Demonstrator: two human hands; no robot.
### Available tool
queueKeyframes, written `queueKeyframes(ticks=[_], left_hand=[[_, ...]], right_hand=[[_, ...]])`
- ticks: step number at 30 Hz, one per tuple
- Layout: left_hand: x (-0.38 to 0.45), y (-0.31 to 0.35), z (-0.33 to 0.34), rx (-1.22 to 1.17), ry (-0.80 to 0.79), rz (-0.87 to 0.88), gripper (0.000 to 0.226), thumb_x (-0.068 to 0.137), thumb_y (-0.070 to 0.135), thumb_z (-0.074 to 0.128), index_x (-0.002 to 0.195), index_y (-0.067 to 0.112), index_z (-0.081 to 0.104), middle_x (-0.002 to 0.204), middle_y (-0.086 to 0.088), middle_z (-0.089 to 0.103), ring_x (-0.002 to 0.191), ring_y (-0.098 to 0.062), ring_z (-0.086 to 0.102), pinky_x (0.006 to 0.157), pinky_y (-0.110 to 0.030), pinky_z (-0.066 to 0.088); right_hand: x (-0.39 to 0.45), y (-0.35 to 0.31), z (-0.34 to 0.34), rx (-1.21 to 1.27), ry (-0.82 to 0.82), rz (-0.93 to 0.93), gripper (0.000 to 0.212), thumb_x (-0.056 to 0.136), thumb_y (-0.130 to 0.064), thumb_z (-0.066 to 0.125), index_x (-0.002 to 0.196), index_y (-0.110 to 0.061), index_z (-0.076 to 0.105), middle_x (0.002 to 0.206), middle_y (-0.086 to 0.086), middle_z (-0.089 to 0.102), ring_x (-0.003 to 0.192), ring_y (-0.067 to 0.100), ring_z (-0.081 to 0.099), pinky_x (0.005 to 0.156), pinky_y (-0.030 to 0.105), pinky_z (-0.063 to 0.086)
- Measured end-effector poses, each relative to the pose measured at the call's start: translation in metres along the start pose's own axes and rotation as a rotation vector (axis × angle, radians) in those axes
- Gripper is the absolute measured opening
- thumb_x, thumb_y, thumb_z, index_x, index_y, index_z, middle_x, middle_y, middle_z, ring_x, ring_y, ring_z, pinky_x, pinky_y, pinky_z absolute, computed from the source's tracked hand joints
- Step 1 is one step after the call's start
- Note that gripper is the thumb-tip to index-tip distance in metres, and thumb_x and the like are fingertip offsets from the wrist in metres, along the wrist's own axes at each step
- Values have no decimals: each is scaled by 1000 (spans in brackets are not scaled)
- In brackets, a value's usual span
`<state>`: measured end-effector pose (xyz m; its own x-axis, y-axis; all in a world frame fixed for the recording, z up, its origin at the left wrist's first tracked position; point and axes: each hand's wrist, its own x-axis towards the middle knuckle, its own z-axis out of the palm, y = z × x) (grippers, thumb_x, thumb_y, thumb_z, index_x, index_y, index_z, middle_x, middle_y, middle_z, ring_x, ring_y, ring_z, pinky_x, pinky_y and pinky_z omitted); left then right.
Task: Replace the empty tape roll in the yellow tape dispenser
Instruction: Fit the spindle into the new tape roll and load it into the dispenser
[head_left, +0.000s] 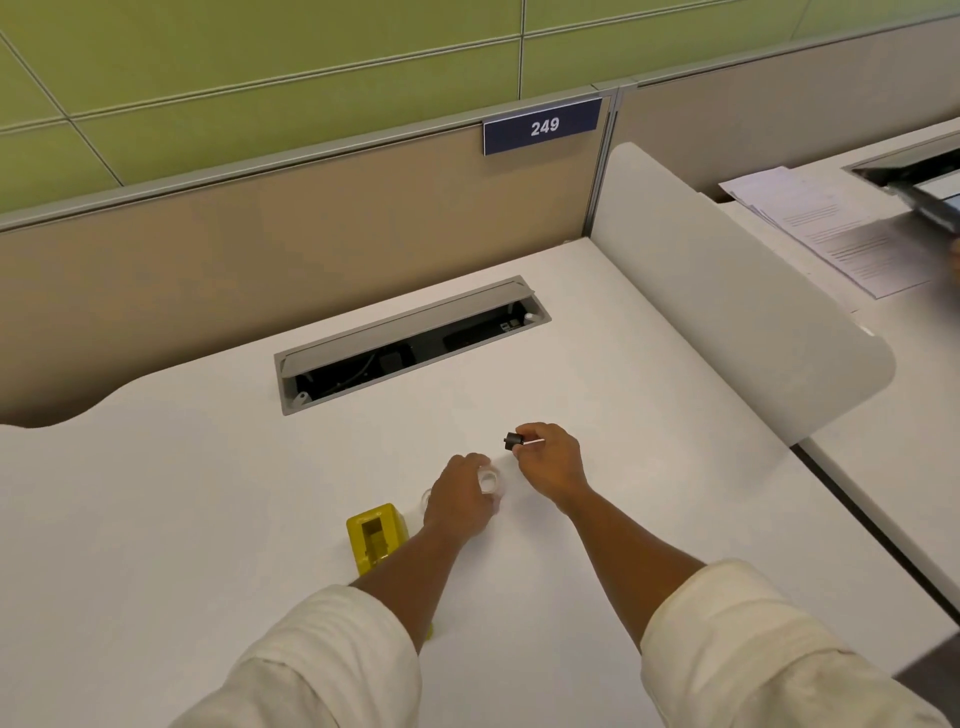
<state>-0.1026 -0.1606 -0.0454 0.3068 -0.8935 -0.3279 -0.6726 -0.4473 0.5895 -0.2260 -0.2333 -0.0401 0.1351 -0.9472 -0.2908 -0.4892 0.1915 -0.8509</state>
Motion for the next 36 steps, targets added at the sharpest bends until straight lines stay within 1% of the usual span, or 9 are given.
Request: queueKeyframes(ticks=[8,15,17,20,25,28,32,34,36], left_hand=[[-5,-8,-27,-341,68,-59,49,78,14,76,124,17,57,124,-5,64,106,-25,64,94,-37,52],[-19,-16,-52,-496,81,11,47,77,11,78,119,15,60,120,-6,66,101,-23,66,89,-37,56],[-22,-18,-59,-516,81,18,48,76,9,78,120,15,60,120,-5,66,101,-23,67,90,-38,56],[-25,-21,-67,-510,74,38,48,77,11,78,120,18,60,119,-2,66,98,-18,66,85,-31,56],[-35,-30,-83,-497,80,53,48,77,13,78,120,23,59,117,2,66,98,-18,68,81,-26,57],[-43,-37,-92,-505,60,64,48,76,11,79,118,25,60,117,2,68,96,-16,69,76,-23,58],[-54,-46,-99,-516,83,71,48,75,11,81,116,25,61,114,2,69,94,-13,69,65,-13,54],[-60,-52,-102,-497,98,71,48,74,13,82,116,25,62,112,4,69,94,-14,69,71,-16,55],[-65,-58,-103,-484,104,55,49,73,13,82,116,25,62,112,3,69,96,-16,68,78,-25,58]], right_hand=[[-13,-9,-4,66,-41,6,26,82,-4,65,106,-14,69,110,6,69,100,20,64,90,32,53],[-30,-30,6,104,-152,-16,26,81,-6,66,105,-15,69,107,2,70,94,17,65,68,17,47],[-35,-37,10,94,-183,-42,27,81,-6,66,105,-15,69,107,2,70,95,17,65,71,17,48],[-39,-43,14,65,-232,-79,28,80,-7,67,106,-16,69,109,2,71,99,19,65,83,24,49],[-47,-54,22,28,-307,-149,29,81,-6,68,108,-13,68,110,3,71,94,15,66,76,19,47],[-52,-61,27,18,-357,-190,28,80,-6,70,108,-12,69,110,5,72,94,16,68,81,24,50],[-60,-70,36,-2,-409,-228,26,79,-6,72,105,-11,70,109,5,71,98,20,69,87,32,53],[-62,-72,39,-21,-433,-228,26,79,-5,72,104,-10,71,107,8,73,97,21,69,88,35,54],[-64,-73,44,-60,-466,-243,25,78,-6,73,103,-10,71,105,8,73,95,22,69,87,35,55]])
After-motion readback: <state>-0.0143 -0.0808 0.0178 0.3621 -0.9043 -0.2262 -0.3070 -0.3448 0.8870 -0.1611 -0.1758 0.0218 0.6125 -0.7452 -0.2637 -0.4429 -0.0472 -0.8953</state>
